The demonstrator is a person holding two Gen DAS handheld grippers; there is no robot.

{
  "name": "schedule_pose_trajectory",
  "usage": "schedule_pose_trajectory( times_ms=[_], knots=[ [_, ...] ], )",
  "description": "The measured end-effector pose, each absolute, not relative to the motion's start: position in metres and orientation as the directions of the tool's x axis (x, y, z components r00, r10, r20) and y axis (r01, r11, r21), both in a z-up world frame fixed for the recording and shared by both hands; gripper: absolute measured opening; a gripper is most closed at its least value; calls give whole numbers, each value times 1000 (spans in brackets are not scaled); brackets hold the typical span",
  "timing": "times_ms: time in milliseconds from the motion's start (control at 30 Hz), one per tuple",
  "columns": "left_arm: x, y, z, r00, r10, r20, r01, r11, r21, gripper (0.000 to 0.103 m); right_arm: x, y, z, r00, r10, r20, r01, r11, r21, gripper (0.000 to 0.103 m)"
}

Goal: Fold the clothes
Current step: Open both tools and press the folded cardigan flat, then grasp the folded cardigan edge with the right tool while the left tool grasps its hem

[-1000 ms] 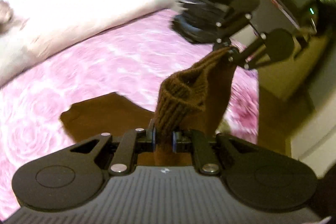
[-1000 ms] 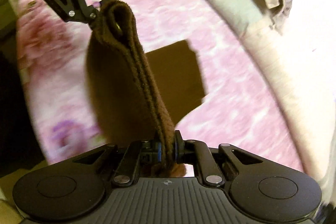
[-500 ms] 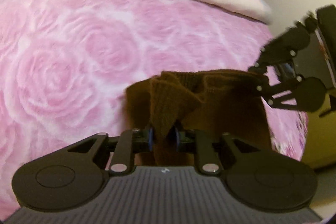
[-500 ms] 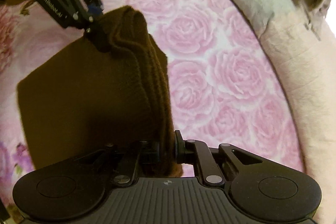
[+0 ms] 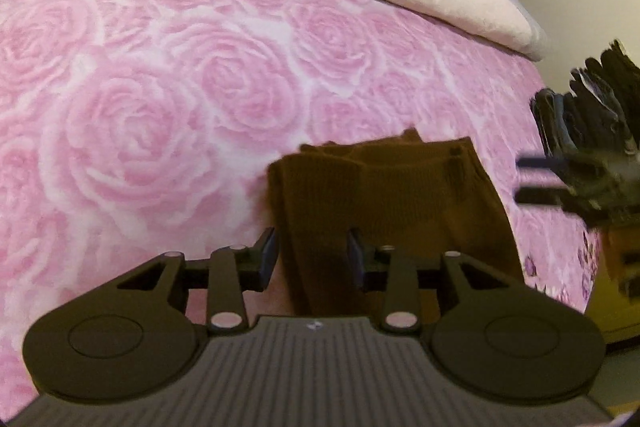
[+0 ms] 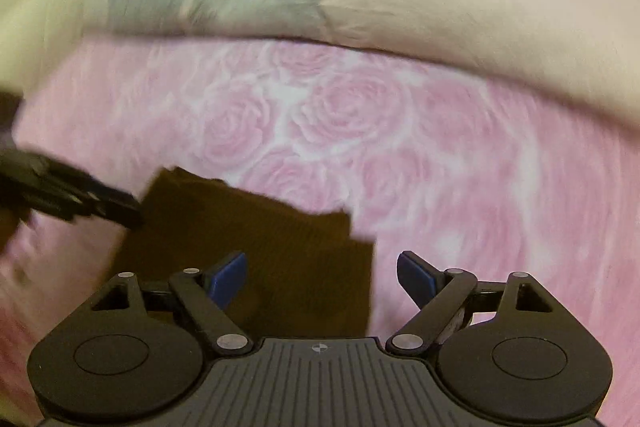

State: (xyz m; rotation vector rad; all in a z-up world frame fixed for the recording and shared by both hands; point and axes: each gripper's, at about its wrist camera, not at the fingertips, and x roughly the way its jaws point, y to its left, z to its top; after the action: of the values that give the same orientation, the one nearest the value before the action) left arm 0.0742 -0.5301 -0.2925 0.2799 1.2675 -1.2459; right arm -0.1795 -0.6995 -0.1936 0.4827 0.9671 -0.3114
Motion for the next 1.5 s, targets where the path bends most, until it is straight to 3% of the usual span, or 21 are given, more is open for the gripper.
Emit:
schedule_pose_trajectory(
  times_ms=[67,100,167,267,433,533,767,800,867,1000,1167,1267,1333,1400,1500],
  knots=[
    [71,-539,-297,-192,-528,-827,827,368,-426,32,-200,-686,-196,555,-11,-832,502,802,324,83],
    [69,-543,-301,-185,-522,-833,836,362,-412,31,-204,-684,-203,549,-2,-836,516,788,337,68],
    [70,-554,-313,-155,-488,-859,852,373,-366,35,-211,-680,-218,534,14,-845,543,760,356,53],
    [71,-563,-327,-155,-472,-868,859,370,-354,38,-222,-674,-239,513,41,-858,583,717,382,53],
    [70,-564,-318,-139,-463,-876,886,337,-319,39,-226,-690,-242,521,-35,-853,638,680,362,53],
    [68,-553,-298,-112,-469,-876,908,310,-282,33,-234,-685,-226,531,-76,-844,669,650,362,53],
    [30,-510,-257,-91,-460,-883,992,32,-118,34,-265,-633,-201,525,-72,-848,739,533,412,56],
    [24,-507,-259,-105,-456,-884,992,15,-125,35,-270,-625,-197,524,-72,-849,748,516,418,72],
    [14,-501,-262,-132,-447,-885,990,-19,-138,37,-281,-607,-198,535,-60,-843,771,442,458,87],
    [-8,-488,-269,-186,-427,-885,982,-85,-166,38,-308,-568,-219,584,-32,-811,798,204,567,87],
    [-34,-473,-278,-252,-396,-883,965,-167,-201,38,-312,-561,-254,640,-116,-760,768,57,638,86],
    [-40,-470,-282,-268,-385,-883,960,-181,-212,38,-316,-570,-273,648,-179,-740,745,-50,665,42],
    [-40,-471,-283,-273,-379,-884,959,-179,-220,38,-320,-578,-283,655,-196,-730,723,-117,681,24],
    [-43,-474,-279,-284,-376,-882,955,-192,-225,38,-323,-593,-271,644,-176,-745,747,-64,662,19],
    [-54,-481,-269,-313,-378,-871,944,-223,-242,38,-331,-623,-243,621,-198,-759,778,38,627,18]
  ],
)
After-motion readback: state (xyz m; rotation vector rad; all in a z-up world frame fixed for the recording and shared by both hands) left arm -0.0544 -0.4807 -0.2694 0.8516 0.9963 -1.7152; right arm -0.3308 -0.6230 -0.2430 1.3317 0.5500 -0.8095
